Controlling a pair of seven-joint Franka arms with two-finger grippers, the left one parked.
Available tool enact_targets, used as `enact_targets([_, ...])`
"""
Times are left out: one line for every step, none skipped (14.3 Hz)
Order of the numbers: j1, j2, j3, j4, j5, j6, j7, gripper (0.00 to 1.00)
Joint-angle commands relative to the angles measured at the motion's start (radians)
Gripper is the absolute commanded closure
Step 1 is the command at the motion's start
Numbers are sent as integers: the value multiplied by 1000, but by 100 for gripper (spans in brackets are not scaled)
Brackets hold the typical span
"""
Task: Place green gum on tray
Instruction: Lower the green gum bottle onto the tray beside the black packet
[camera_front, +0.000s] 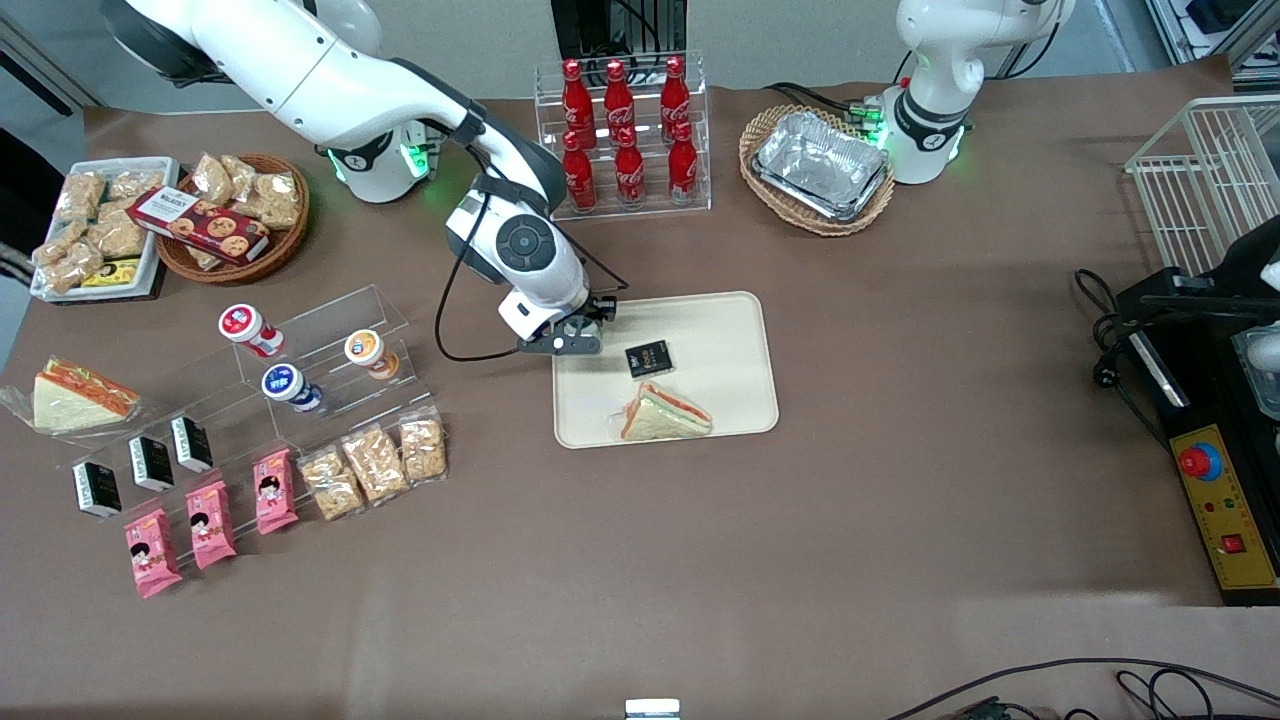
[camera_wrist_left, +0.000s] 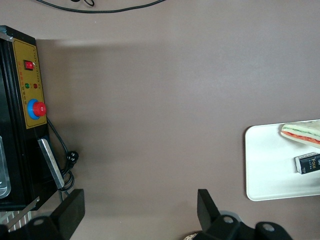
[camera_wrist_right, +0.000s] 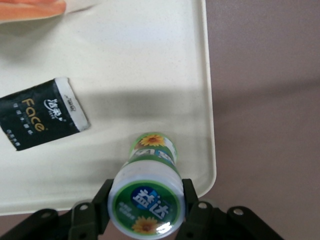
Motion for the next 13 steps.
enact_targets([8,41,-15,29,-36,15,30,69])
enact_targets([8,47,-15,30,-36,15,30,48])
enact_targets([8,49,-15,30,-36,15,30,28])
enact_targets([8,49,-15,32,-36,15,30,13])
enact_targets([8,49,-17,32,-36,15,30,11])
enact_targets([8,49,-23,32,-36,15,30,0])
enact_targets([7,47,-24,32,-36,13,32,0])
enact_targets([-1,44,-26,30,-36,6,32,0])
enact_targets([-7,31,-24,29,-34,-14,34,0])
enact_targets([-7,11,-24,29,-34,-39,32,0])
enact_targets([-7,-17,-23,32,-33,-60,35,0])
enact_targets([-12,-69,-21,32,-25,-78,29,0])
enact_targets([-35,-133,-18,35,-18,-117,24,0])
